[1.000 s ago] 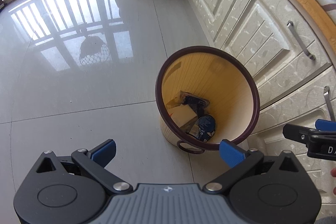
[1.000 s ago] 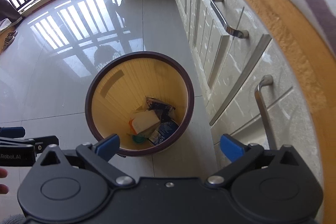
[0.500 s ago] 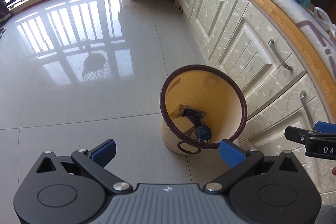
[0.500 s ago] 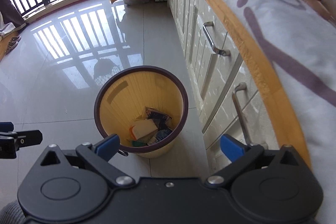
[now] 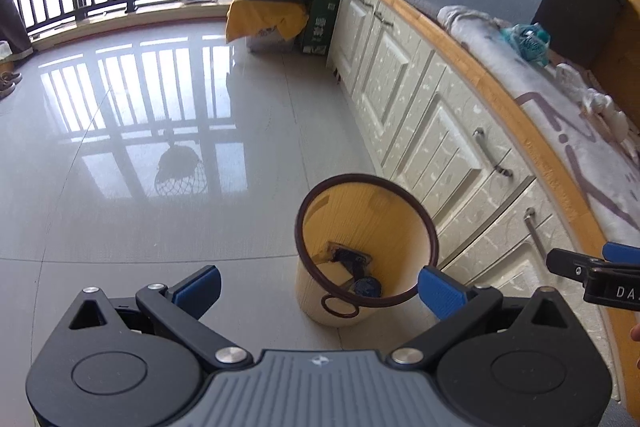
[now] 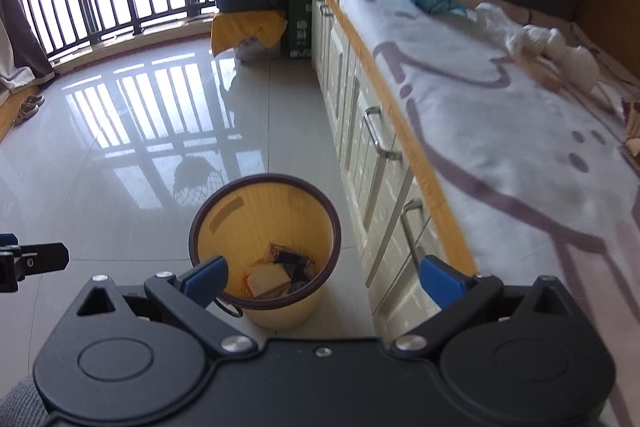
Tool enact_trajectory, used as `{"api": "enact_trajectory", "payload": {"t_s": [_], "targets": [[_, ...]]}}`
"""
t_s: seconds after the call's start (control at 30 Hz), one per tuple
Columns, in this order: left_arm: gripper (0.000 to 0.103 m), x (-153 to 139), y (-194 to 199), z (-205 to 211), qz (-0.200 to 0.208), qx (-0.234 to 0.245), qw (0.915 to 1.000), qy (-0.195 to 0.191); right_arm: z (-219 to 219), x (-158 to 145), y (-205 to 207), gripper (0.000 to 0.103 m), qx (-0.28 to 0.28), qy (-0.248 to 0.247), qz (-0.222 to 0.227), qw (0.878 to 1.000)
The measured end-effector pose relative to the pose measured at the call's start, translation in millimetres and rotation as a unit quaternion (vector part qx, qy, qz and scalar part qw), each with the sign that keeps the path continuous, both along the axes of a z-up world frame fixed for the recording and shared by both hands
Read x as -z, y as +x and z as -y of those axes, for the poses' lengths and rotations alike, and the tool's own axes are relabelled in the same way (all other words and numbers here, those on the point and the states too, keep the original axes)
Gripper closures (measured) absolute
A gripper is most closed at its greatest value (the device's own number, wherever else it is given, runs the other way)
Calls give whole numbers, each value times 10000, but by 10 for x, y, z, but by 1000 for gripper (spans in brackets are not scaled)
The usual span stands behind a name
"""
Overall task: Collect trash
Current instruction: 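Withdraw both tools from the wastebasket back toward the bench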
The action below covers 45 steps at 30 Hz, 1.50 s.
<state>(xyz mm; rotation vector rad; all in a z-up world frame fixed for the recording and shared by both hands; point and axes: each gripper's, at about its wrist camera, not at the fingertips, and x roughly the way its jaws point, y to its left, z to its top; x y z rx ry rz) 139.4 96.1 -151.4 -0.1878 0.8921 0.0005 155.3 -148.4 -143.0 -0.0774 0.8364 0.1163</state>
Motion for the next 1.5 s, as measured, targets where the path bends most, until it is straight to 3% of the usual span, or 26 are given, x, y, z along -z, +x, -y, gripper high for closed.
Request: {"api": "enact_trajectory", "payload": {"t_s": [0.43,0.6,0.9,1.2,1.37,1.5], "targets": [[0,-353,-245,484,746,338,9966,-68,553,-418,-433,0,474,176,700,9963],[0,-478,-275,769,1061,553,9928,-9,885,-454,-614,0,849,272,860,9923],[0,-518,-239,1372,1265,1086,9860,-31,1559,-405,-818,0,1611,426,1085,9800],[0,-497,27,2066,1336,1748,9751,-294,2175,-298,-849,0,2339,440,1261,9630],[0,-537,285,2436,1385,1900,9714,-321,2471,-261,-683,0,2797,414,1312,9502],[0,-582,536,2725,1411,2099,9667,-380,2697,-265,-474,0,3020,664,1417,9404]]}}
